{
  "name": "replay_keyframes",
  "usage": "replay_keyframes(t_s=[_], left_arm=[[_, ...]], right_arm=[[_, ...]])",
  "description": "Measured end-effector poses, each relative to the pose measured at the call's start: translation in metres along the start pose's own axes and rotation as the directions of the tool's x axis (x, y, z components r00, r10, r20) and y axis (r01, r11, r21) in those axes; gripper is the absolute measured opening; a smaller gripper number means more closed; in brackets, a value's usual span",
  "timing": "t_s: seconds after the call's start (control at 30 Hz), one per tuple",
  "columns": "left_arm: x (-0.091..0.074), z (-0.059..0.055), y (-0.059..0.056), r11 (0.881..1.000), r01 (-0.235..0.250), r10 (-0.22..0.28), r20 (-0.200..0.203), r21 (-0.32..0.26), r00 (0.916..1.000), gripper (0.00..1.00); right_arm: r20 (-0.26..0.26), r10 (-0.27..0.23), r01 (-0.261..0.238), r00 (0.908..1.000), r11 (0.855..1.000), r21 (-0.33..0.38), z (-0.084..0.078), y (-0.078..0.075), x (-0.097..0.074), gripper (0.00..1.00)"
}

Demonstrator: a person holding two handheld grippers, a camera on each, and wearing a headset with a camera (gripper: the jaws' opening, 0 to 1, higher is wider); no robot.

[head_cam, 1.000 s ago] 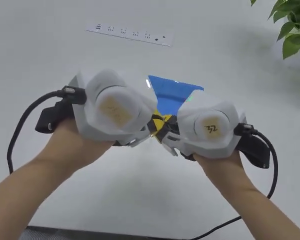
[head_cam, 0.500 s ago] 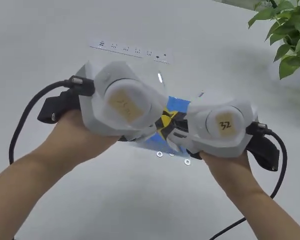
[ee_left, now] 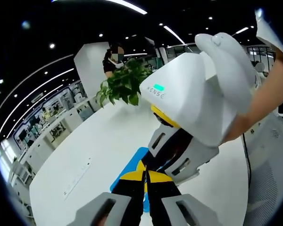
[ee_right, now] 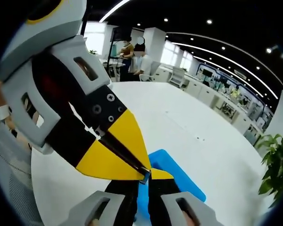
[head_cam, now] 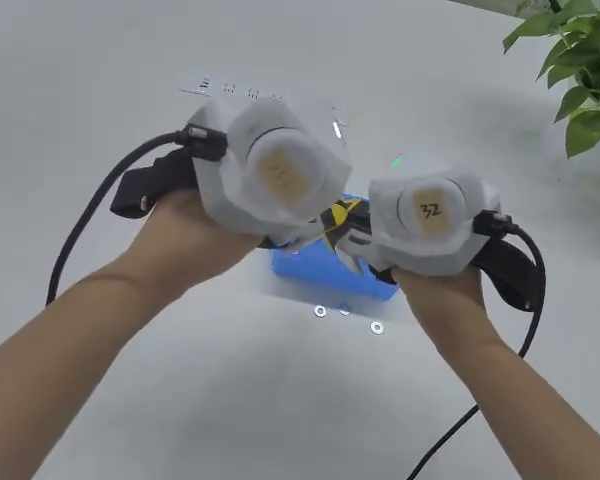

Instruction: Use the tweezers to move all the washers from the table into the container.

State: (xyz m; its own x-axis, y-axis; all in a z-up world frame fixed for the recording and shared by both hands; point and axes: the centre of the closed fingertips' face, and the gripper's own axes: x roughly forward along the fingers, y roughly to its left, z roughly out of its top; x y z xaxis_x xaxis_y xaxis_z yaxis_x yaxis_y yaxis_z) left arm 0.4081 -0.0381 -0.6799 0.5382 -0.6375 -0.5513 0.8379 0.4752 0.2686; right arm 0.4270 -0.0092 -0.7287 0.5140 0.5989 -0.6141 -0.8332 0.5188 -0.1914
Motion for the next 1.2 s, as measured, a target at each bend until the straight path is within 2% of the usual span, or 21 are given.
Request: replay_keyframes(t_s=[0.17,0.57,0.87,0.9,0.97,1.2], left_arm=[[0.015,-0.013,0.001,1.0,0.007,-0.007,-0.027,-0.011,0.9996,0.0],[0.027,-0.034,0.001,0.999,0.032,-0.034,-0.082,-0.025,0.9961,0.0],[0.025,-0.032,0.001,0.999,0.031,-0.033,-0.076,-0.025,0.9966,0.0],[0.024,-0.031,0.0,0.999,0.029,-0.031,-0.074,-0.021,0.9968,0.0],[0.02,-0.026,0.001,1.0,0.022,-0.022,-0.063,-0.011,0.9977,0.0],[-0.003,-0.01,-0.003,1.0,0.002,-0.002,-0.031,0.002,0.9995,0.0]], right_arm=[[-0.05,0.027,-0.026,0.9984,1.0,0.005,-0.016,-0.003,0.017,0.03],[-0.097,0.064,-0.065,0.9932,0.998,-0.001,-0.03,0.003,0.035,0.03],[-0.09,0.062,-0.061,0.994,0.998,0.01,-0.028,0.002,0.033,0.04],[-0.085,0.045,-0.045,0.9953,0.999,0.003,-0.026,0.001,0.031,0.04],[-0.074,0.033,-0.034,0.9967,0.999,-0.022,-0.021,0.001,0.027,0.05],[-0.021,0.009,-0.01,0.9997,0.999,-0.044,-0.005,0.006,0.006,0.05]])
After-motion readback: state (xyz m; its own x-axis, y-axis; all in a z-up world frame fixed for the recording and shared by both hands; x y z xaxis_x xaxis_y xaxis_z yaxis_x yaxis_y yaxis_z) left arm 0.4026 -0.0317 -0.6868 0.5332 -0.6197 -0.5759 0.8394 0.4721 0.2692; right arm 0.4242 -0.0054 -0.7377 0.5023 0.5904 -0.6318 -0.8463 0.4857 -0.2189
